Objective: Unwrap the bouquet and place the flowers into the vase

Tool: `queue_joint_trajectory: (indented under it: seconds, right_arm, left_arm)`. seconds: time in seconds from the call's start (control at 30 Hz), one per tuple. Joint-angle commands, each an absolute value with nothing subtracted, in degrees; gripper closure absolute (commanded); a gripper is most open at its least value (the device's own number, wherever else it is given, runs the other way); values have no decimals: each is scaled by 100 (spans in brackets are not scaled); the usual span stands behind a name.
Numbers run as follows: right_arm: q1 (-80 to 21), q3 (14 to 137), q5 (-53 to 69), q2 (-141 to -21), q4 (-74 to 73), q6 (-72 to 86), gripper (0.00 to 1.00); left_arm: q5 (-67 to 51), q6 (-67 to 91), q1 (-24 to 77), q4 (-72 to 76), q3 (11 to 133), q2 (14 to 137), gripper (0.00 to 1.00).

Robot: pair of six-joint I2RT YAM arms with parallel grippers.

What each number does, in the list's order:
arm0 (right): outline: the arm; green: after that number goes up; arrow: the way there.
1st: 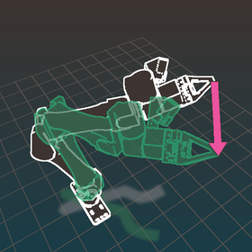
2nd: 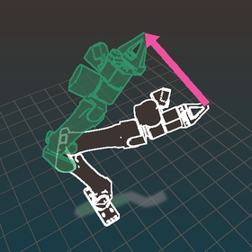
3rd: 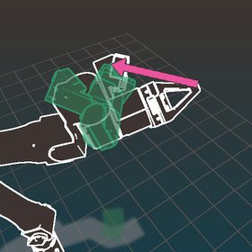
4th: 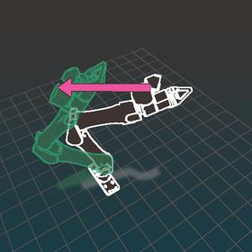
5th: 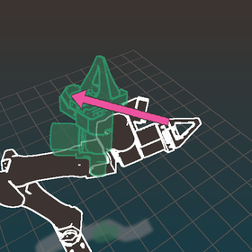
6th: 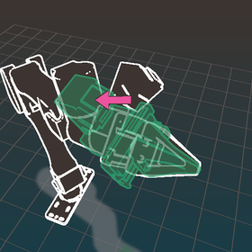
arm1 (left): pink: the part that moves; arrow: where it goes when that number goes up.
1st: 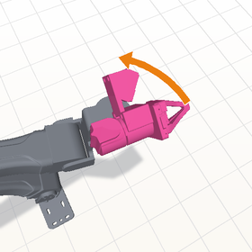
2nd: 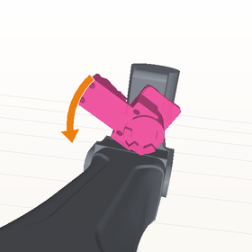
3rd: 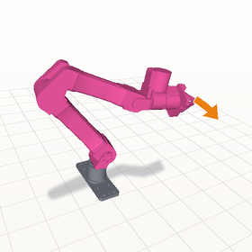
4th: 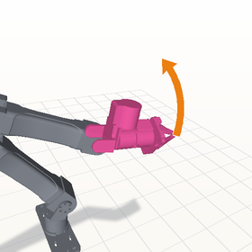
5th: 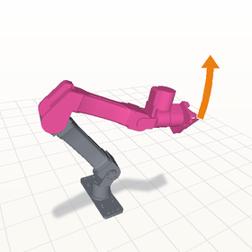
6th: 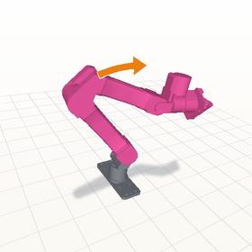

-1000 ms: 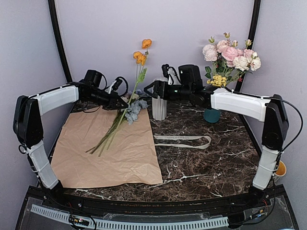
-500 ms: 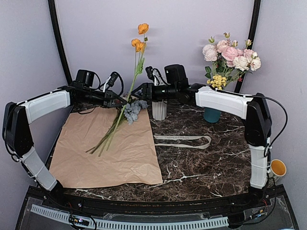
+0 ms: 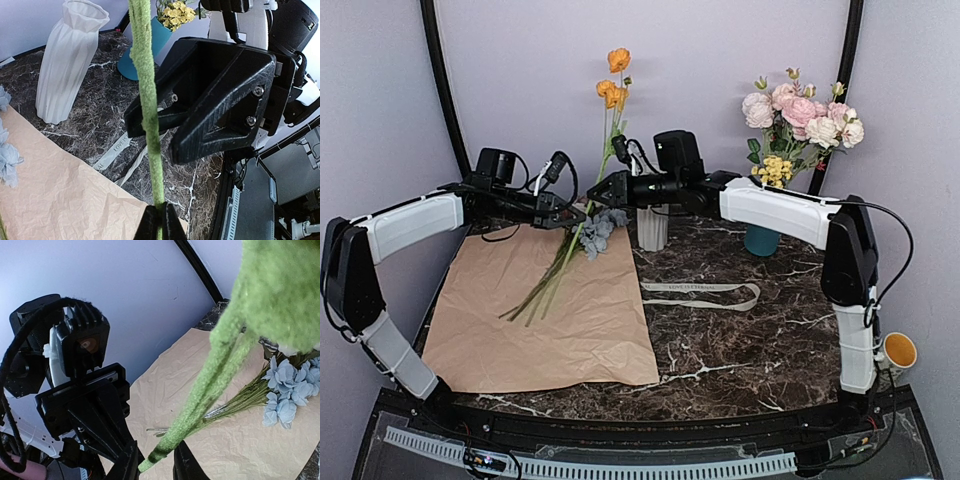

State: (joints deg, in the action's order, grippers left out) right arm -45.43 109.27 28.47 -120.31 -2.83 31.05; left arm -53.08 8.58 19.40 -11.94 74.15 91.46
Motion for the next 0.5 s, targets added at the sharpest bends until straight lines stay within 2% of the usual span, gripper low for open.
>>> queue_joint_trajectory:
  seconds: [0.0, 0.1, 0.33, 0.4, 0.47]
  right_arm:
    - [-4594, 11074, 2889, -12137, -122, 3171, 82]
    - [-4603, 11067, 2882, -12146, -83, 3200, 89]
    - [-4617, 11075, 2907, -12179, 15, 3286, 94]
    - [-4627, 11086, 2913, -12186, 17, 3300, 100]
    - [-4642, 11068, 2861, -12140, 38, 3296, 100]
  left_arm:
    - [-5416, 690, 1976, -1098, 7256, 8778, 97]
    - [-5448, 650, 1975, -1099, 7194, 8730, 97]
    - [-5476, 498, 1976, -1178, 7178, 8675, 97]
    - [-5442, 471, 1978, -1219, 7171, 8670, 93]
    - [-5341, 495, 1977, -1217, 7169, 8633, 84]
